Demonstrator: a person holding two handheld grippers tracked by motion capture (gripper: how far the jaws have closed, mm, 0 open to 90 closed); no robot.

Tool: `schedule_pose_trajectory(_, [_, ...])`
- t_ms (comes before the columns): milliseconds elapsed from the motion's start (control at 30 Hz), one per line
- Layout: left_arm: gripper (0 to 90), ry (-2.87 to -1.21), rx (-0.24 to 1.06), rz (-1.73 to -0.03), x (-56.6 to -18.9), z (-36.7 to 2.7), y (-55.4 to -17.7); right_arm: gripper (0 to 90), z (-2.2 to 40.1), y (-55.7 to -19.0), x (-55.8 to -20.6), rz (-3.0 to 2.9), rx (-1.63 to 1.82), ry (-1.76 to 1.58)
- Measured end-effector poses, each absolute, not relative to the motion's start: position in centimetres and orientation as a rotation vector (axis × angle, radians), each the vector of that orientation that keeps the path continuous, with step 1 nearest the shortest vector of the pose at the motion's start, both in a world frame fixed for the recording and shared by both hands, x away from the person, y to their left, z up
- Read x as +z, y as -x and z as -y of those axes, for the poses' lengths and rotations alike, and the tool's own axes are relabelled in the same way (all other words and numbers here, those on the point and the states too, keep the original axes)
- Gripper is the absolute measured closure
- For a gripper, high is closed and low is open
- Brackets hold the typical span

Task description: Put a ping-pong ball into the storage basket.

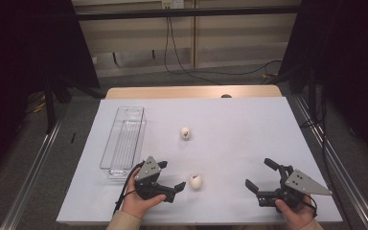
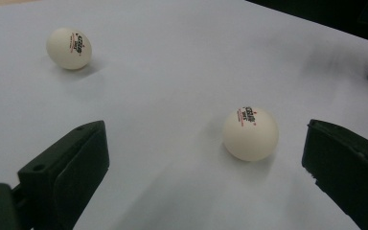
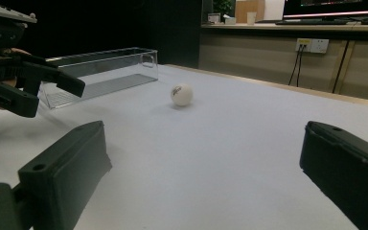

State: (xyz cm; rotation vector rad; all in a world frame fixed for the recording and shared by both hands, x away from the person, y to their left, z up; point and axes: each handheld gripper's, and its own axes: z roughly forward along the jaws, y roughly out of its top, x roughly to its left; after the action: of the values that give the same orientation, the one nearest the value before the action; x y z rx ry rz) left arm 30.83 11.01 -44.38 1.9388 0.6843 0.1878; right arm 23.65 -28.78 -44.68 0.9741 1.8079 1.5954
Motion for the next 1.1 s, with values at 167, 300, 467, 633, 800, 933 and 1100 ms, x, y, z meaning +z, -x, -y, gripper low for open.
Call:
schedule_pose_trajectory(167, [2.5,-1.945,0.183,-0.685,-44.4,-10.9,-30.9,2.1,28.8,-23.7,-44.7,-1.807,1.598,-0.972])
schedule_pose_trajectory(300, [2.7,-1.952,0.179,-0.68,-44.4,-10.5,-31.0,2.1,28.8,-23.7,-44.7,-1.807,1.599,-0.971])
schedule_pose_trajectory(467, [2.8,-1.959,0.181,-0.685,-44.5,-10.3,-31.1,2.1,28.8,-23.7,-44.7,-1.808,1.599,-0.972])
schedule_pose_trajectory(633, [3.1,-1.97,0.183,-0.685,-44.5,-10.0,-31.1,2.1,28.8,-23.7,-44.7,-1.808,1.601,-0.972])
schedule_pose_trajectory(800, [3.3,-1.973,0.179,-0.691,-44.5,-9.7,-31.2,2.1,28.8,-23.7,-44.7,-1.808,1.601,-0.971])
schedule_pose_trajectory(933, [3.4,-1.981,0.172,-0.684,-44.5,-9.5,-31.2,2.1,28.8,-23.7,-44.7,-1.807,1.601,-0.97])
schedule_pose_trajectory(1100, [3.5,-1.989,0.174,-0.684,-44.5,-9.3,-31.3,2.1,28.8,-23.7,-44.7,-1.806,1.601,-0.971])
